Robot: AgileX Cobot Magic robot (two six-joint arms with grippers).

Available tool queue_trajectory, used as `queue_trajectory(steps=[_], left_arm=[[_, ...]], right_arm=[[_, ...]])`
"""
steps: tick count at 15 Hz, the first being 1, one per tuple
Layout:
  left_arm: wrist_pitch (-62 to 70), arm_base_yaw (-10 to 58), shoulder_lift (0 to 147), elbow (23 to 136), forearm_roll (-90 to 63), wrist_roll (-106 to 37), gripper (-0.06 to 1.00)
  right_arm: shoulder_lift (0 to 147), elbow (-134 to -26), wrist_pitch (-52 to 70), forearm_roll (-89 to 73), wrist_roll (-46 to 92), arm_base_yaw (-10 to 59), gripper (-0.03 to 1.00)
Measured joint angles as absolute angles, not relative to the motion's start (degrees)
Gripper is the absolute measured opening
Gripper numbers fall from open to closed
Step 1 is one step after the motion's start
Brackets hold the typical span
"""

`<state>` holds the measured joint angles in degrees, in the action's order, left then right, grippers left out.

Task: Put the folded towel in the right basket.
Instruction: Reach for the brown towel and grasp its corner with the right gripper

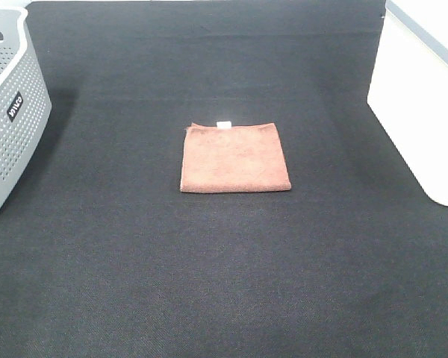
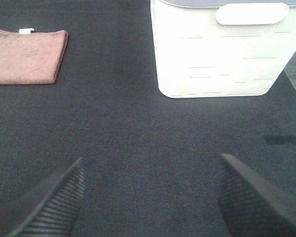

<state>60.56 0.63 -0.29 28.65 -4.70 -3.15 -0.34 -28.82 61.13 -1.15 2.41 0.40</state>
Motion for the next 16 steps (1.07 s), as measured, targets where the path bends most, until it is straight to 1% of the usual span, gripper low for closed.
queue_trajectory(steps=[16], left_arm=[[60.56, 0.63, -0.29, 28.65, -4.7, -3.15, 0.88]], right_arm=[[-0.34, -28.82, 61.13, -1.15, 2.41, 0.4, 0.7]])
